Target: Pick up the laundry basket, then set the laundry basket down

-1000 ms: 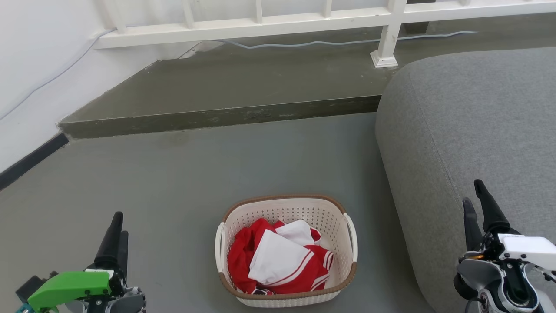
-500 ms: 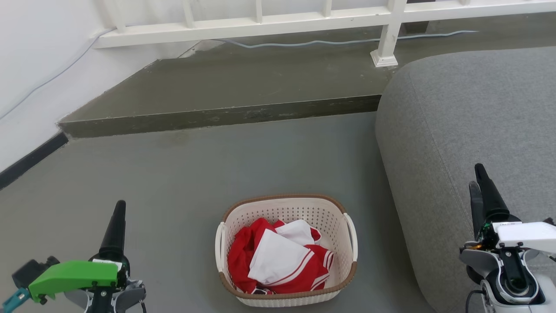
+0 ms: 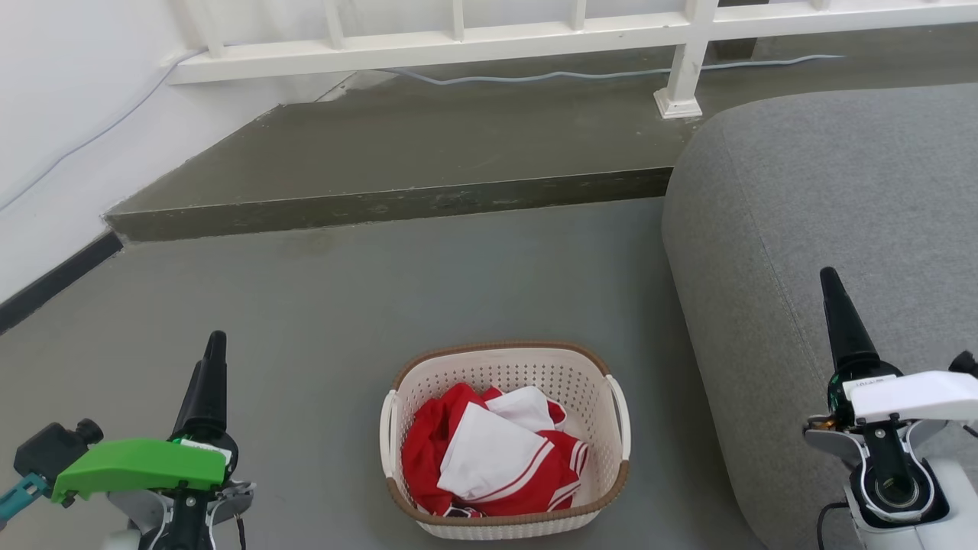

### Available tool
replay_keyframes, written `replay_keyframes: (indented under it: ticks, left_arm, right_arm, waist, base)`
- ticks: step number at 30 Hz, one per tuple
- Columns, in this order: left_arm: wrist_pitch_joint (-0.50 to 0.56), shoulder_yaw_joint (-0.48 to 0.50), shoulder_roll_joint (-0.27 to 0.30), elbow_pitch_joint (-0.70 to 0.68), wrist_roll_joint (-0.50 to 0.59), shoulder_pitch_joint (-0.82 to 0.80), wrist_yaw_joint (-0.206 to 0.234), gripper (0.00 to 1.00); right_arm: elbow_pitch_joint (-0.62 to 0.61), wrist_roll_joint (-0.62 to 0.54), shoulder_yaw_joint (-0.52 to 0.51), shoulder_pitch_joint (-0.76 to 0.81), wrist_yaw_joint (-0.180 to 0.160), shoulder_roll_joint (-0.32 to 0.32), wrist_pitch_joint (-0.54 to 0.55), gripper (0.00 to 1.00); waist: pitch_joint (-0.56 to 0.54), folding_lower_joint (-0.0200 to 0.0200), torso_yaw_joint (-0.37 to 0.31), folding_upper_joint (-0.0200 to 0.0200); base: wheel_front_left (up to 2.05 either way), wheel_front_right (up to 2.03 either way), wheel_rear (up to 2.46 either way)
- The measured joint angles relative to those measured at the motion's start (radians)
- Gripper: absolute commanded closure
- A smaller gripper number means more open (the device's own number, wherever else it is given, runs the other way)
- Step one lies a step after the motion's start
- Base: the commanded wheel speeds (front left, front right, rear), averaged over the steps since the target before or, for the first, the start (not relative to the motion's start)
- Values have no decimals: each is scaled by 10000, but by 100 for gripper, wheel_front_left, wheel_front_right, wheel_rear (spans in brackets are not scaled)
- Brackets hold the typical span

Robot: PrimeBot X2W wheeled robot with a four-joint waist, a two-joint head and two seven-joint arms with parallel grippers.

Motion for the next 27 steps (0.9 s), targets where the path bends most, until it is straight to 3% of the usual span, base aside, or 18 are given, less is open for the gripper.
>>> replay_keyframes:
  ticks: [15,27]
  left_arm:
    - [-470,-343,79,-347,2625,-48,102,0]
    - [-869,-828,232,-424,4915,-95,451,0]
  right_arm:
    - [-384,-2928,631,-192,-15,-564,-441,0]
    - [-479,-5068,1160,-265,-355,-842,-786,0]
  waist:
    - [-16,0,-9,0]
    - [-20,0,-44,0]
  base:
    - [0,0,0]
    - [0,0,0]
